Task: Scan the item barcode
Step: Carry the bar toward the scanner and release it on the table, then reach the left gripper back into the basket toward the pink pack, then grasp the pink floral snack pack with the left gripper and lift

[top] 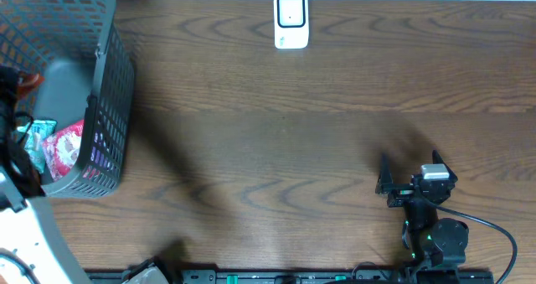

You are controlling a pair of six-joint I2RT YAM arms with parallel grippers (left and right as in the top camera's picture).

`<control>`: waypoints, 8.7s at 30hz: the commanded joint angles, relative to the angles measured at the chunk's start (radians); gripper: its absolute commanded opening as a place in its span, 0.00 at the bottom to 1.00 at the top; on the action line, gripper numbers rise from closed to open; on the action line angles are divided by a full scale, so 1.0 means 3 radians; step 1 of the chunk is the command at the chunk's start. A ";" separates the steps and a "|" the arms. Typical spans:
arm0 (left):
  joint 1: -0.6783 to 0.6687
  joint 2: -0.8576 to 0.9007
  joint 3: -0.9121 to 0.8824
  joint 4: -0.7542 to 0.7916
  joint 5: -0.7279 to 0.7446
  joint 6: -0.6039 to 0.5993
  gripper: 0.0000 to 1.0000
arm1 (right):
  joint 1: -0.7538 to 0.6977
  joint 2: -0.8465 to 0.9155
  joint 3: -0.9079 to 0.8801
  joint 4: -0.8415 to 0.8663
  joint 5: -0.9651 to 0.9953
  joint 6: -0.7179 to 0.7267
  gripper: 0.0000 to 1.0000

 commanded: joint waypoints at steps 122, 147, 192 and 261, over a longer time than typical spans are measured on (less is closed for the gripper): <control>-0.0187 0.2093 0.0103 -0.1443 -0.1045 0.1460 0.74 | 0.0015 -0.0018 -0.0008 -0.0011 0.0004 -0.0013 0.99; -0.0231 0.2099 -0.0791 -0.1171 -0.1029 0.1863 0.73 | 0.0015 -0.0018 -0.0008 -0.0011 0.0004 -0.0013 0.99; -0.0443 0.0927 -0.0336 -0.0481 -0.1020 0.1966 0.70 | 0.0015 -0.0018 -0.0008 -0.0011 0.0004 -0.0013 0.99; -0.0444 0.0278 0.0273 -0.0066 -0.0804 0.1036 0.07 | 0.0015 -0.0018 -0.0008 -0.0011 0.0004 -0.0013 0.99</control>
